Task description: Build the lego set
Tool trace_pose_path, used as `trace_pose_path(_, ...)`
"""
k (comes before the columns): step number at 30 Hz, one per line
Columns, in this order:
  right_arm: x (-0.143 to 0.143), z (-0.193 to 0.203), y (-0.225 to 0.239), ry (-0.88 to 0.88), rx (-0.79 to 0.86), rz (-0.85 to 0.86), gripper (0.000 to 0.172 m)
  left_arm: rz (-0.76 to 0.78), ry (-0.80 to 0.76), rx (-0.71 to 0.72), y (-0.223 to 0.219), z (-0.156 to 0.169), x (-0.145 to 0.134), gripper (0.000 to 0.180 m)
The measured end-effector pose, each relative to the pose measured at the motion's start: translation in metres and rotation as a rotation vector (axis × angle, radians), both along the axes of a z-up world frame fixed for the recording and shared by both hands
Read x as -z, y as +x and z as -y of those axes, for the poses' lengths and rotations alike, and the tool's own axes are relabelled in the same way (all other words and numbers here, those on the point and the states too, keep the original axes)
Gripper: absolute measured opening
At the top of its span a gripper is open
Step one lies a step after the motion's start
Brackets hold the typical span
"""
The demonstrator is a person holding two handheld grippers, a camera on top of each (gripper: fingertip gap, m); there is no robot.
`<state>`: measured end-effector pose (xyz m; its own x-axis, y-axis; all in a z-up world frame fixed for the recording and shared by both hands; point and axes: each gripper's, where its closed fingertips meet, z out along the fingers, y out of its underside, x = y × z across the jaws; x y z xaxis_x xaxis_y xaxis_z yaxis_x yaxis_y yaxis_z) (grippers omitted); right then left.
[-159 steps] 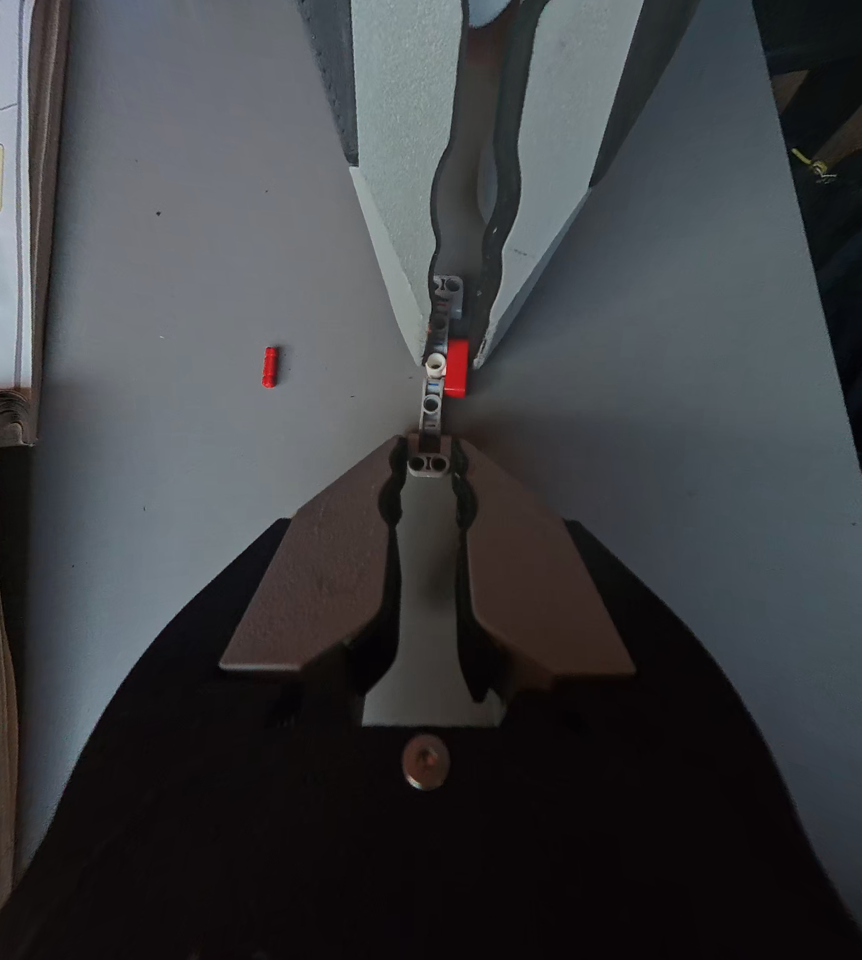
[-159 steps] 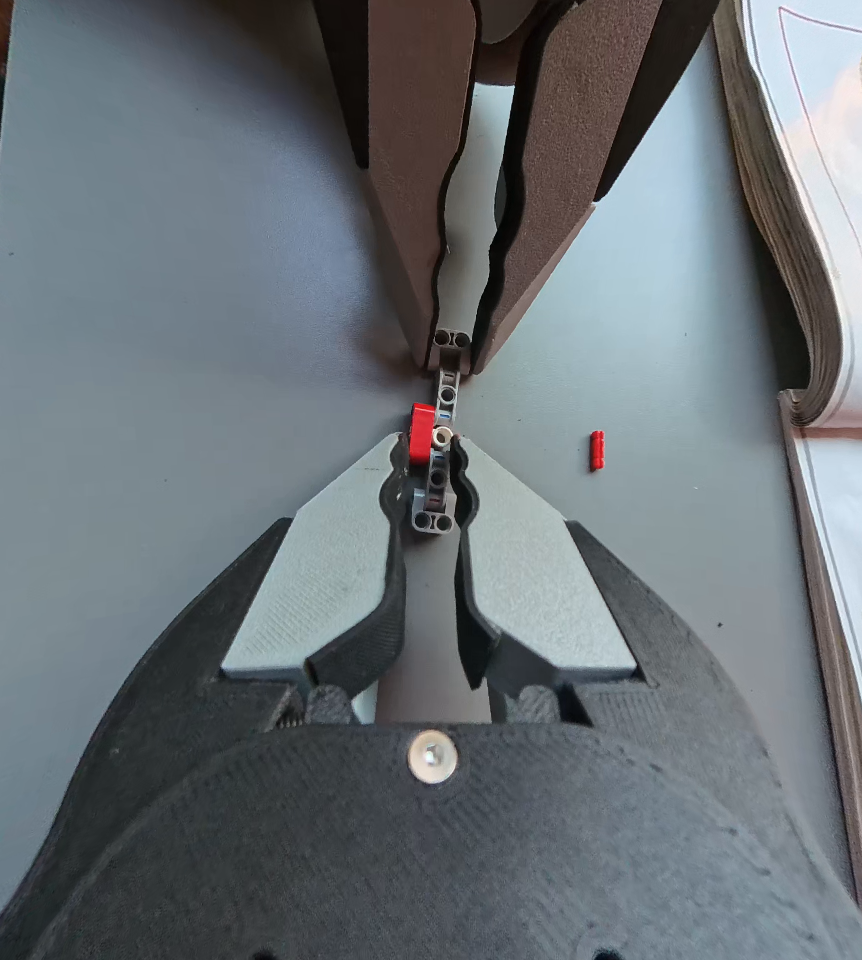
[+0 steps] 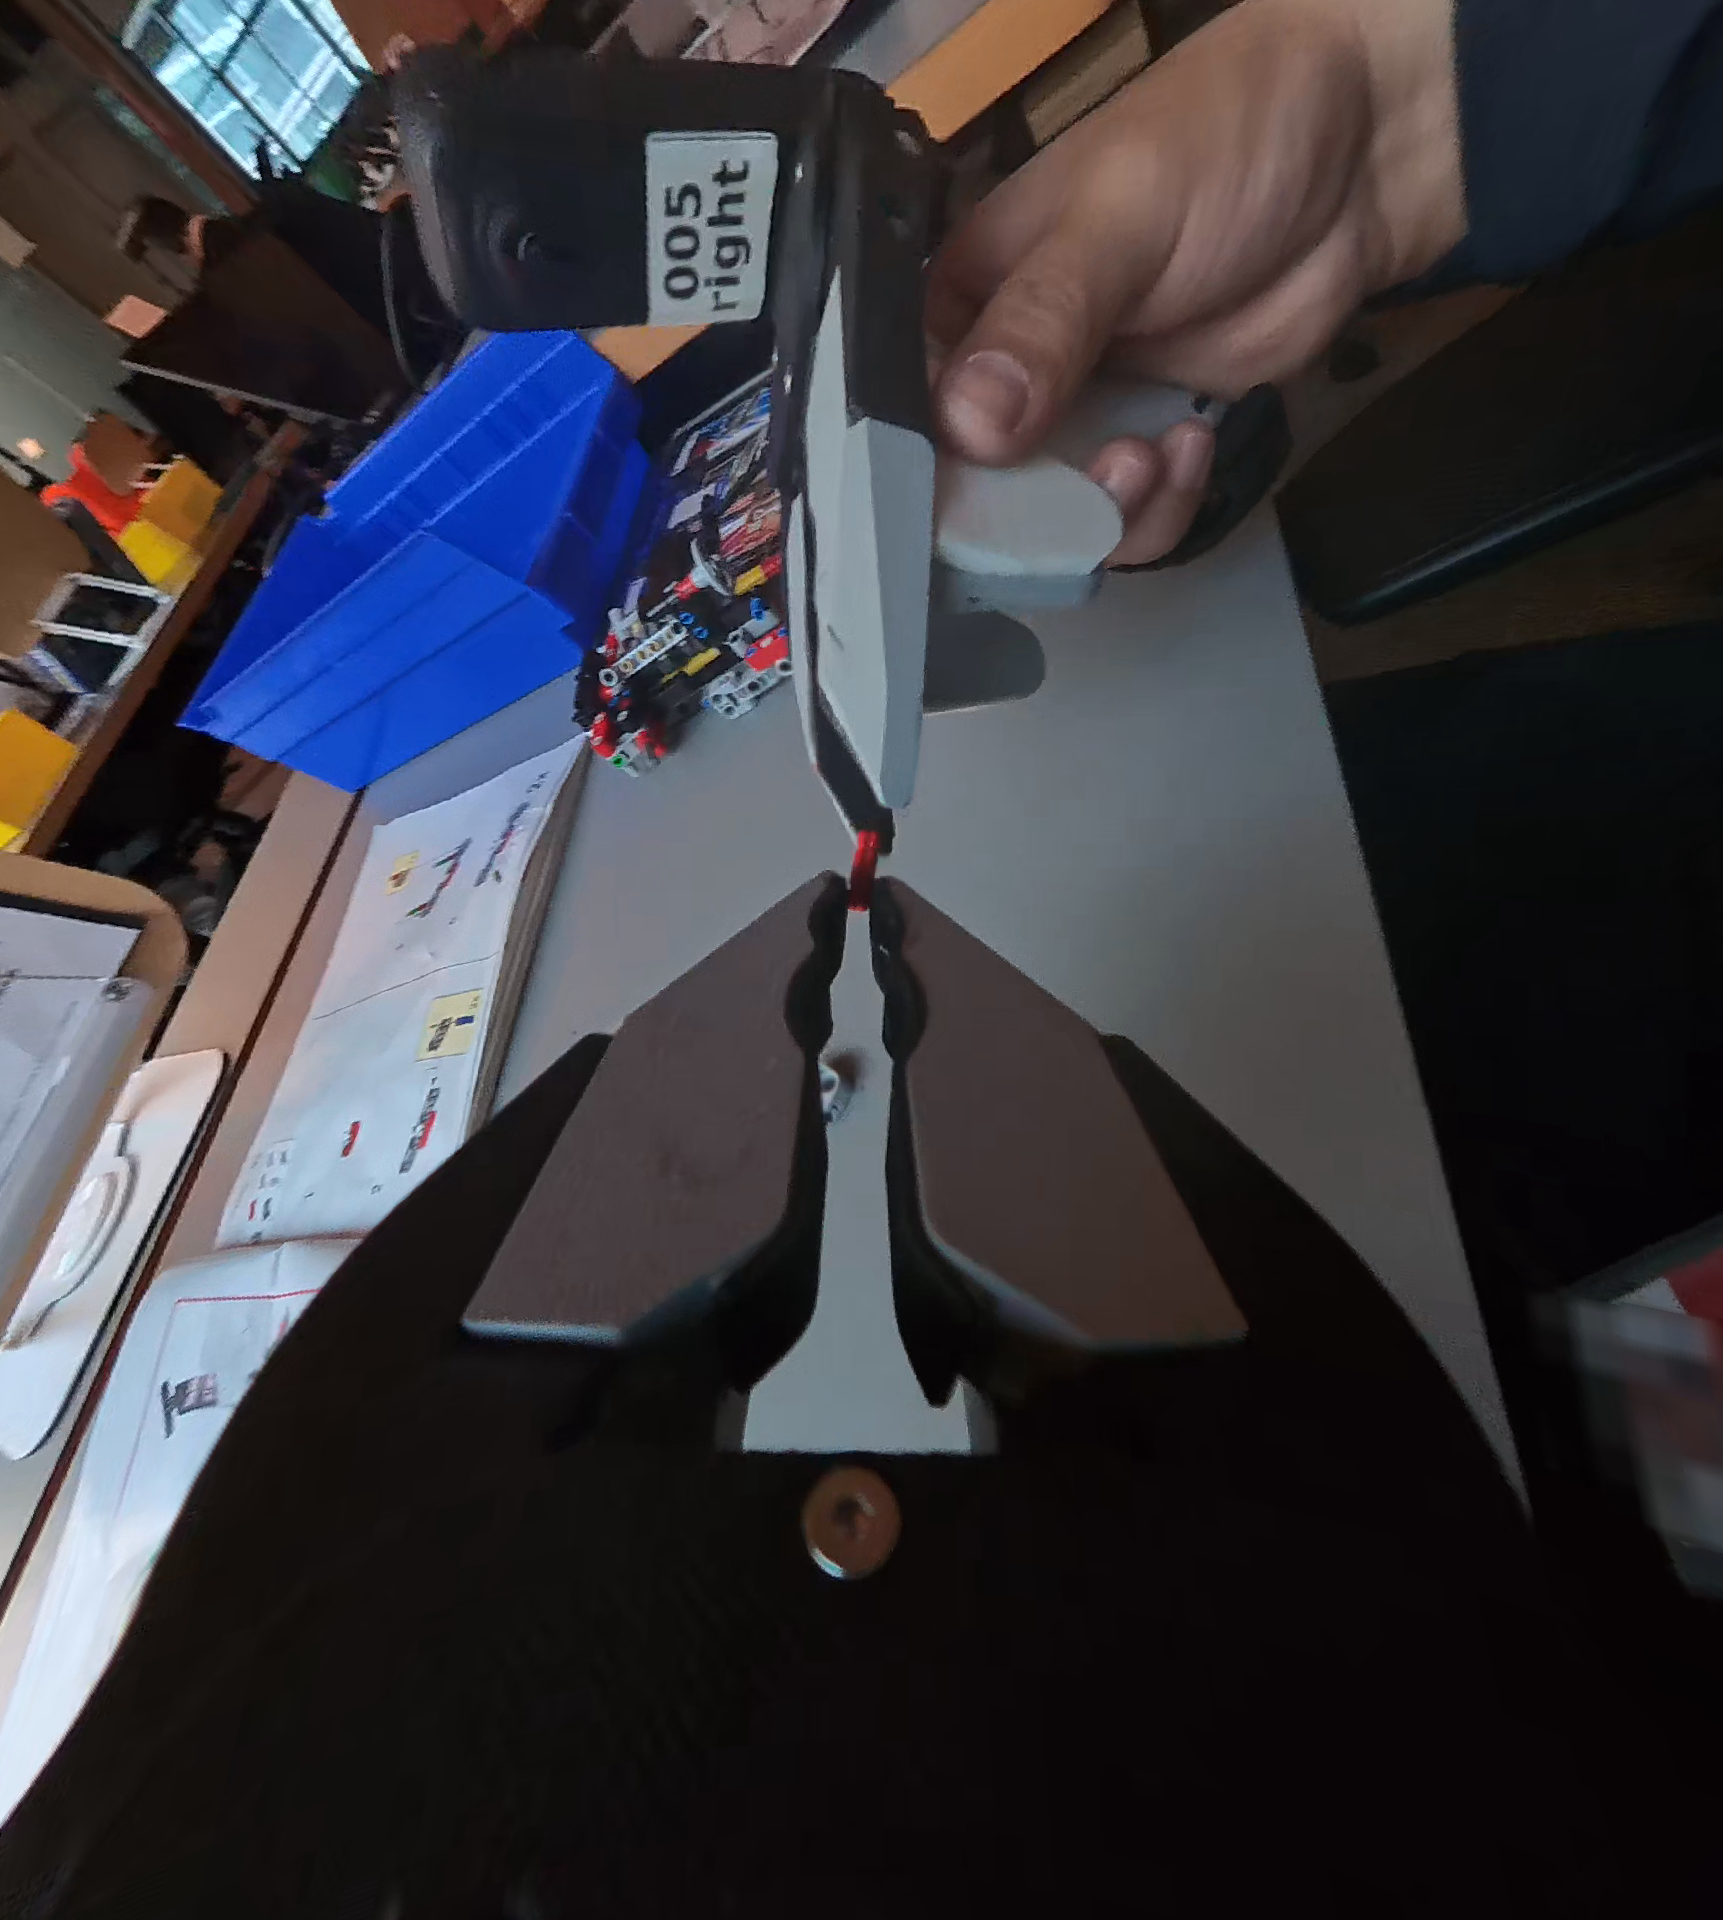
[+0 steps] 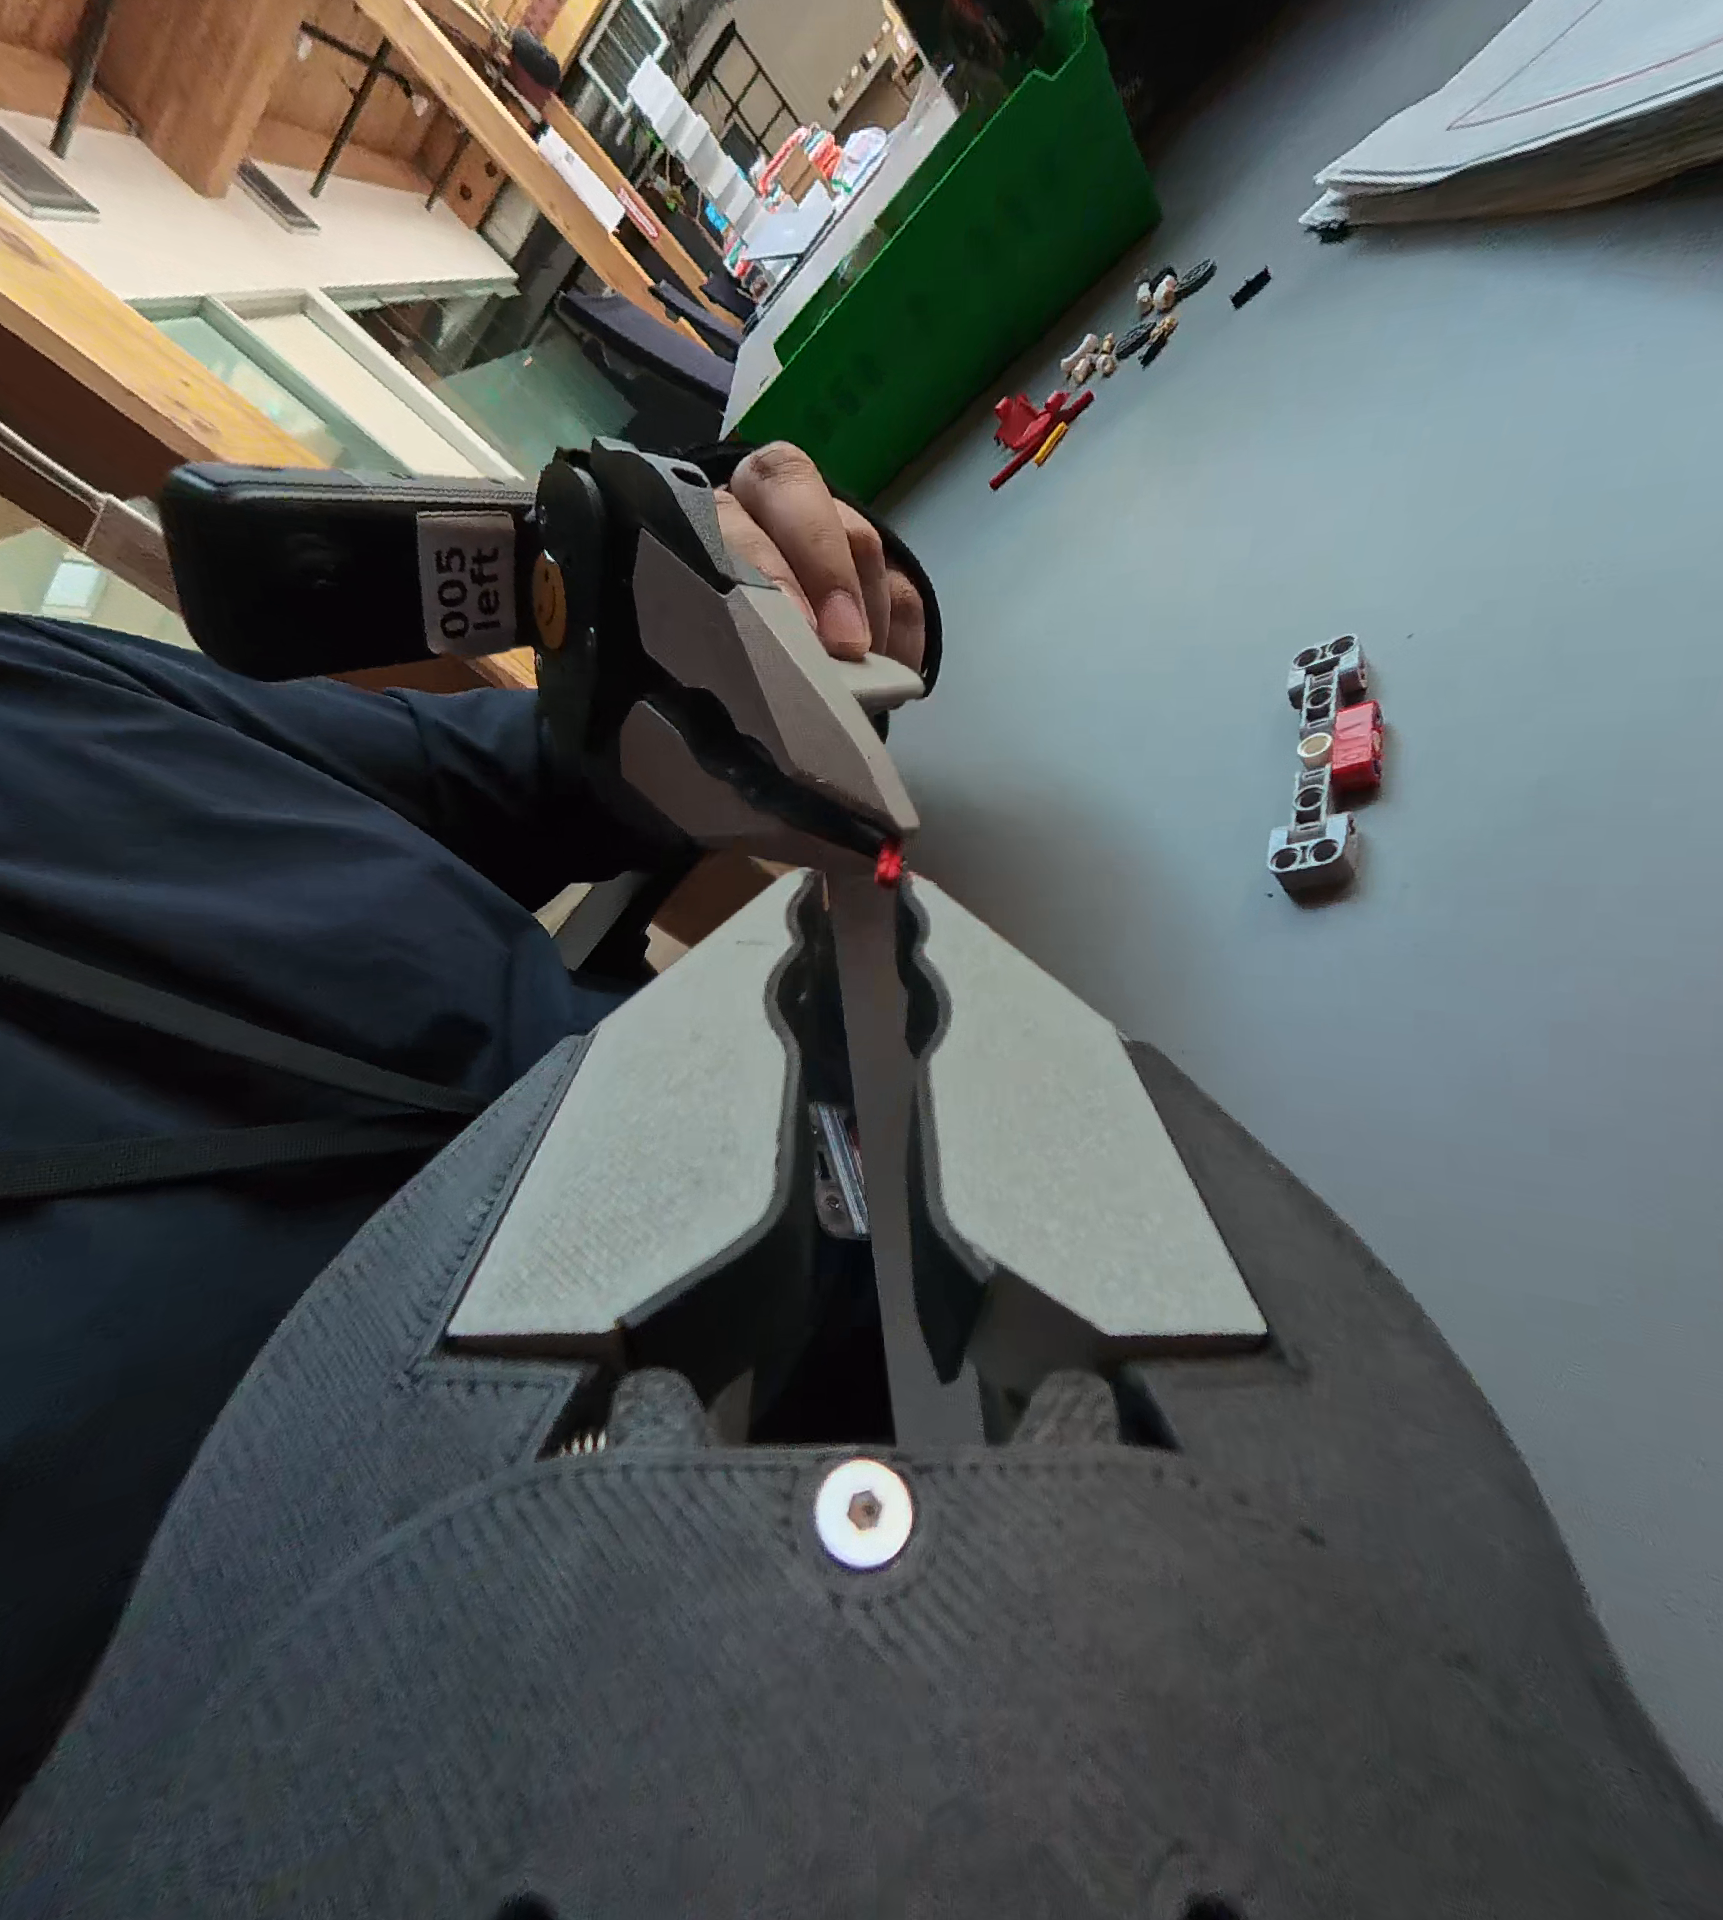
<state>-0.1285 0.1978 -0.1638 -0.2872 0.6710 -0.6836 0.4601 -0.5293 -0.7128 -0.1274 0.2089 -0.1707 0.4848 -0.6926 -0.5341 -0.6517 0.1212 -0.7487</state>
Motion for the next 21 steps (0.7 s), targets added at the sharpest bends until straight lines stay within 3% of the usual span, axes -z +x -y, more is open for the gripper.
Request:
trace_pose_path(5, -0.006, -0.005, 0.002, 0.008, 0.04, -0.044, 0.007, -0.001, 0.013, -0.053, -0.004, -0.004, -0.001, 0.002)
trace_pose_path(10, -0.001, -0.014, -0.002, 0.152, 0.123, -0.027, 0.005, -0.019, 0.037, -0.064, -0.004, -0.005, -0.002, 0.002)
trace_pose_path(21, 0.003, -0.008, -0.009, 0.297, 0.104, -0.01, 0.0, -0.04, 0.069, -0.075, -0.006, -0.003, -0.004, 0.002)
